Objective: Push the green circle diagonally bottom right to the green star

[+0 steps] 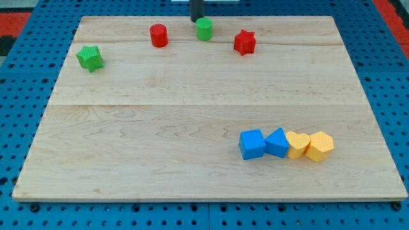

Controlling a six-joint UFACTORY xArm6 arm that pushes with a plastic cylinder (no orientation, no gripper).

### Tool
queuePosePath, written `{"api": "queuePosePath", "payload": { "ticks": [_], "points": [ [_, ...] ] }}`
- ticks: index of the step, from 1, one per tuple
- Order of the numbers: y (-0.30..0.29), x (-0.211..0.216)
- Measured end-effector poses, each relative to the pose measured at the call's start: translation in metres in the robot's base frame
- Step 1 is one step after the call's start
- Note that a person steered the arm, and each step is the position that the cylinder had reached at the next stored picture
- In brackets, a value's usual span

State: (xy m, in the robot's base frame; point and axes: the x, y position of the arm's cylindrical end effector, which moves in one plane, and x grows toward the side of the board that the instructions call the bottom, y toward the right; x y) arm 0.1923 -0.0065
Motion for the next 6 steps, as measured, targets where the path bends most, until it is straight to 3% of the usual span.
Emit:
{"api": "queuePosePath", "payload": {
  "ticks": [1, 2, 3, 4, 6],
  "points": [
    [0.0, 0.001],
    [0.057, 0.004],
    [0.039, 0.016],
    [-0.02, 0.042],
    [-0.065, 0.109]
  ]
}}
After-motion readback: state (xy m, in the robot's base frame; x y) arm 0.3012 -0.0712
